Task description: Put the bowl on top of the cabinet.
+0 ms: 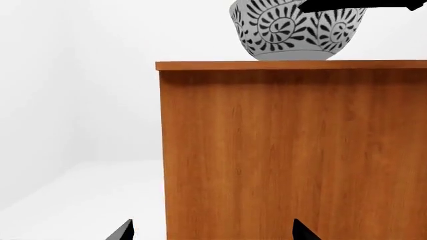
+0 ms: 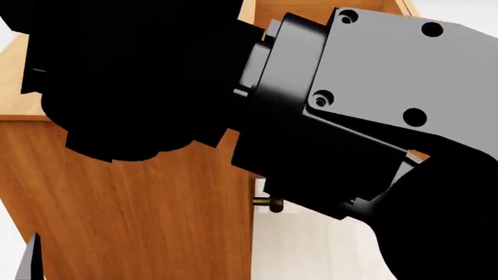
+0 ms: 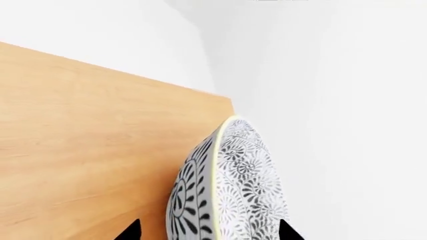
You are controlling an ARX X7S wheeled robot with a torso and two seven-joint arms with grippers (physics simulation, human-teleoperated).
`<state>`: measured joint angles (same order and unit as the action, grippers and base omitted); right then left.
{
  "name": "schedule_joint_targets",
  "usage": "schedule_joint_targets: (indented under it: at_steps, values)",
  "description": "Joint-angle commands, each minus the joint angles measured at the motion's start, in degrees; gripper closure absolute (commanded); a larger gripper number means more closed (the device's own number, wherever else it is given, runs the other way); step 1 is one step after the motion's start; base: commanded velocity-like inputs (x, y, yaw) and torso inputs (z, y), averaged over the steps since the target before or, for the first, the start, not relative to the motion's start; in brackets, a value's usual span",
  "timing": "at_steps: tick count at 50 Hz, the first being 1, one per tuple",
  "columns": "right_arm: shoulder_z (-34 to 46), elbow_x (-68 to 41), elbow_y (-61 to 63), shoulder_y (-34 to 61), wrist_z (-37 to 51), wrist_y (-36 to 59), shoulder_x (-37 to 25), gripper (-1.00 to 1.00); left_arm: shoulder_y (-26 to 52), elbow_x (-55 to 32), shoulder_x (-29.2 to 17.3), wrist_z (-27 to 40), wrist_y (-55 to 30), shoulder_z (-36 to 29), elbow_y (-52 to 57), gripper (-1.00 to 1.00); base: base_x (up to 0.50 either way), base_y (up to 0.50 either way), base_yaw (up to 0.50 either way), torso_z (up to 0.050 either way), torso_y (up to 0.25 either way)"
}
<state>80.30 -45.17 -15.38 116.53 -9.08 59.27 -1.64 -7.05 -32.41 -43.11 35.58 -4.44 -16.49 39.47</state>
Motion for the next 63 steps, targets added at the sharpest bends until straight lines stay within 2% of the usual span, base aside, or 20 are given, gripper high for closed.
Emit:
schedule_joint_targets:
  at_steps: [1, 12, 16, 28, 40, 42, 47, 55, 63]
  values:
    - [-2.5, -3.2, 5.3, 3.6, 1.5, 5.0, -2.0, -1.0, 0.3, -1.2, -0.2, -0.1, 0.1, 0.7, -0.5, -1.0, 0.0, 0.0, 0.0, 0.0, 0.0]
    - [-6.8, -10.2, 20.1, 11.7, 3.2, 15.3, -9.8, -1.0, 1.1, -1.9, 0.0, -0.2, -0.4, 0.7, -1.6, -1.0, 0.0, 0.0, 0.0, 0.0, 0.0]
    - [-9.8, -12.3, 22.2, 14.2, 3.7, 17.9, -12.5, -1.0, 1.3, -3.1, -0.2, -0.1, -0.2, 1.7, -2.1, -1.0, 0.0, 0.0, 0.0, 0.0, 0.0]
    - [-9.6, -11.5, 25.1, 16.7, 2.7, 20.9, -19.1, -1.0, 1.2, -2.8, -0.2, 0.2, -0.4, 1.5, -1.8, -1.0, 0.0, 0.0, 0.0, 0.0, 0.0]
    - [-13.4, -10.2, 29.7, 17.3, 3.9, 28.5, -30.7, -1.0, 0.6, -2.0, -0.4, 0.1, -0.1, 1.2, -1.0, -1.0, 0.0, 0.0, 0.0, 0.0, 0.0]
    - [-15.9, -14.7, 32.2, 15.6, 9.2, 30.5, -33.6, -1.0, 0.7, -1.7, -0.3, 0.1, -0.2, 0.9, -1.0, -1.0, 0.0, 0.0, 0.0, 0.0, 0.0]
    - [-14.8, -22.8, 33.8, 18.3, 15.3, 30.6, -39.1, -1.0, 0.8, -1.2, -0.1, 0.1, -0.3, 0.6, -1.1, -1.0, 0.0, 0.0, 0.0, 0.0, 0.0]
    - [-13.9, -23.6, 37.8, 18.5, 16.9, 30.7, -48.9, -1.0, 0.7, -1.2, -0.3, 0.0, -0.4, 0.5, -0.8, -1.0, 0.0, 0.0, 0.0, 0.0, 0.0]
    - [-15.8, -32.4, 40.3, 18.5, 24.5, 30.7, -58.1, -1.0, 0.2, -1.4, -0.6, 0.2, 0.0, 1.0, -0.3, -1.0, 0.0, 0.0, 0.0, 0.0, 0.0]
